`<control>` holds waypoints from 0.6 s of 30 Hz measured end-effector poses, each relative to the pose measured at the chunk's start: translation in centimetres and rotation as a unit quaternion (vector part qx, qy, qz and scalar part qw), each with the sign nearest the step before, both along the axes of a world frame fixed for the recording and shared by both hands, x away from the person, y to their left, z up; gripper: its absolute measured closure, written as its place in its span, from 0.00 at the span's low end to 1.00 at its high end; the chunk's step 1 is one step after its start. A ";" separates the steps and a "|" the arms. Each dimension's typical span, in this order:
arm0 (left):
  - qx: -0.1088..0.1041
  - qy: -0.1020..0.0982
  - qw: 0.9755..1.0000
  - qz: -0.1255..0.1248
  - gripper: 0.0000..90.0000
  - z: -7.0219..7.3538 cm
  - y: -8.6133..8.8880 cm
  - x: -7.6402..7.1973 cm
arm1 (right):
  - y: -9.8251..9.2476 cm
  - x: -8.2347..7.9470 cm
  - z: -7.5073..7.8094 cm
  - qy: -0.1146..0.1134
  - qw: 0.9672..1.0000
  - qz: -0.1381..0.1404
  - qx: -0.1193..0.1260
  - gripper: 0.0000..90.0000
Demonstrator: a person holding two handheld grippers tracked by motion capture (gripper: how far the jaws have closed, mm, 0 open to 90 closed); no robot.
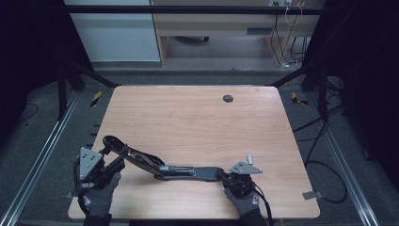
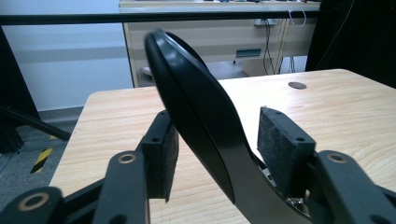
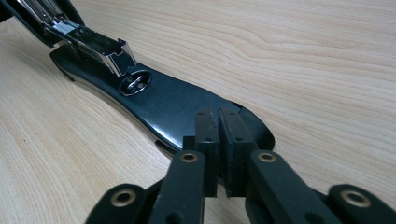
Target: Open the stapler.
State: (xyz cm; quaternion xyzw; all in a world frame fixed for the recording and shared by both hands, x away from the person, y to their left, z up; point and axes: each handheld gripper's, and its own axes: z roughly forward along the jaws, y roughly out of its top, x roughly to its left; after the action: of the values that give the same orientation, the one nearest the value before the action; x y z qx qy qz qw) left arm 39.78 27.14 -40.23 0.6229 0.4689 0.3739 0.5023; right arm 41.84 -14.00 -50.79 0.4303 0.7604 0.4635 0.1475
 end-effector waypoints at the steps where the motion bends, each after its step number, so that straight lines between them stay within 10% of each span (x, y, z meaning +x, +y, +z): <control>1: -0.001 -0.001 1.000 -0.002 0.51 0.1 0.0 0.0 | 0.0 0.0 0.0 -0.002 1.000 -0.001 -0.002 0.96; 18: -0.014 -0.030 0.999 0.008 0.44 2.6 1.2 -0.6 | -0.2 -0.2 0.1 -0.015 1.000 -0.001 -0.005 0.88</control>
State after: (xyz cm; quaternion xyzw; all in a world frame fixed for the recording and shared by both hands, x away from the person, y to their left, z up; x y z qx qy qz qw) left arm 39.14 28.30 -37.63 0.6010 0.4632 0.3899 0.5218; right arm 41.67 -14.15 -50.66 0.4232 0.7602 0.4658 0.1614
